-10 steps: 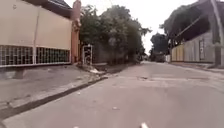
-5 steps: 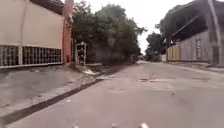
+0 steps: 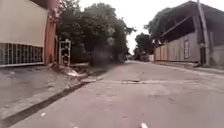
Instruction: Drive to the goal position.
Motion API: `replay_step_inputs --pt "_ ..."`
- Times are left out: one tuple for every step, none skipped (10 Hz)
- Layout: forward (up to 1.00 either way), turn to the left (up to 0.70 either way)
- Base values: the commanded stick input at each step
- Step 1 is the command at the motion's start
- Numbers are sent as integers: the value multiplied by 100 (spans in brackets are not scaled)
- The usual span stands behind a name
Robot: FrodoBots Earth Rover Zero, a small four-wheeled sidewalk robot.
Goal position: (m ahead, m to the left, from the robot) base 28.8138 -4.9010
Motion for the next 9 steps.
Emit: replay_step_inputs --pt "70 0" --pt "70 0" --pt "70 0" --pt "70 0" --pt "70 0" --pt "70 0" --pt "70 0" --pt "70 0" --pt "70 -20"
